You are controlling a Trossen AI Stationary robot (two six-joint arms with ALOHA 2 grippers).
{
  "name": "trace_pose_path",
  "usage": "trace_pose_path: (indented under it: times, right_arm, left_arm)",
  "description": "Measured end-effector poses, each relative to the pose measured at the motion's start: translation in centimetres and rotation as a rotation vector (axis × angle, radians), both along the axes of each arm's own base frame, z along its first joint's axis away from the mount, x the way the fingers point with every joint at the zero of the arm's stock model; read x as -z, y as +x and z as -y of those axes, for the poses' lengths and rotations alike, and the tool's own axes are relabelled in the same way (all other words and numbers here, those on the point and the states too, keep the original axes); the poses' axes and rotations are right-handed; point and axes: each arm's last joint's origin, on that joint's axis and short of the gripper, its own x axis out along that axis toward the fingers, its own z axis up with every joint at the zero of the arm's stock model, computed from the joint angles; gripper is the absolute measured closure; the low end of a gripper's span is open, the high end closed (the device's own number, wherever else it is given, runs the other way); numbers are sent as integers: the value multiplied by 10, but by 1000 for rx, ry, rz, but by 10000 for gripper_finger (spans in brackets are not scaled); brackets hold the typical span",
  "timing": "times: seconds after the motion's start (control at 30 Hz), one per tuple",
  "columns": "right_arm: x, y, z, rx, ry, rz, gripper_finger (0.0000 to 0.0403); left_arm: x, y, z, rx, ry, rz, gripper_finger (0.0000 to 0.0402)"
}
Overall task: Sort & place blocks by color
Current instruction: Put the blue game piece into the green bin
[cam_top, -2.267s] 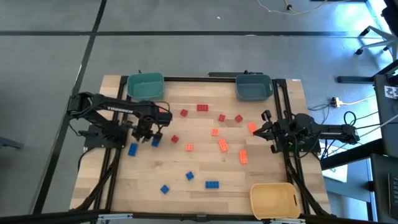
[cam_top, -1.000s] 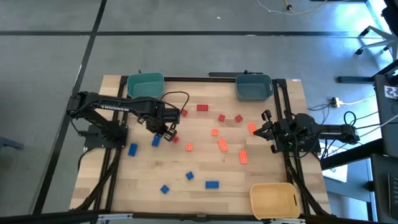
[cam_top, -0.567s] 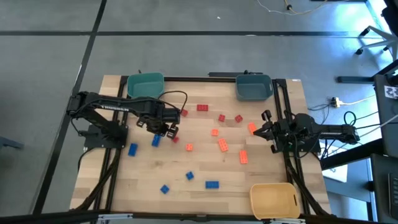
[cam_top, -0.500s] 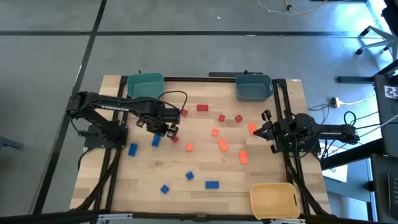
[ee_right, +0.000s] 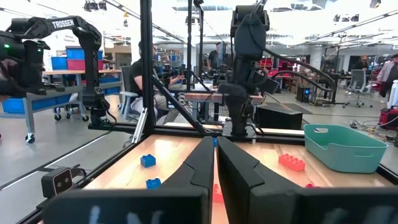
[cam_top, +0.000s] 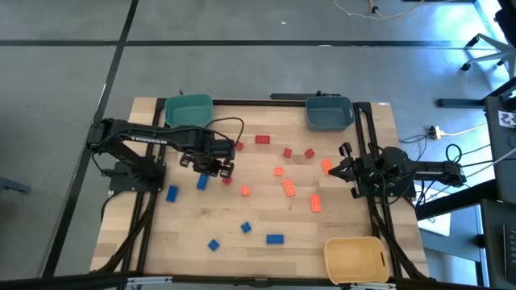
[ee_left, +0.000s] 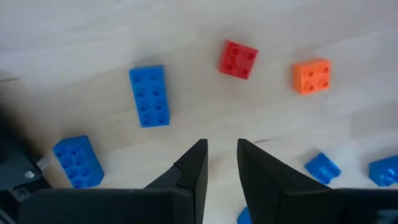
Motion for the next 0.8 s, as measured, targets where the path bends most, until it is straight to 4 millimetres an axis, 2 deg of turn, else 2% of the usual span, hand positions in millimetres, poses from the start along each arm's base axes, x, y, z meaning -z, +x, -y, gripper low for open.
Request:
trace_pose_path:
  times: [0.17, 0.5, 0.8]
  right_arm:
    - [0, 0, 0, 0, 0, 0, 380]
    - [0, 0, 0, 0, 0, 0, 380]
    - [0, 0, 0, 0, 0, 0, 380]
  left_arm:
    - [0, 0, 3, -10, 1, -7, 312]
    - [1, -4, 11, -49, 83, -50, 219]
    - [1, -5, 12, -2, 141, -48, 218]
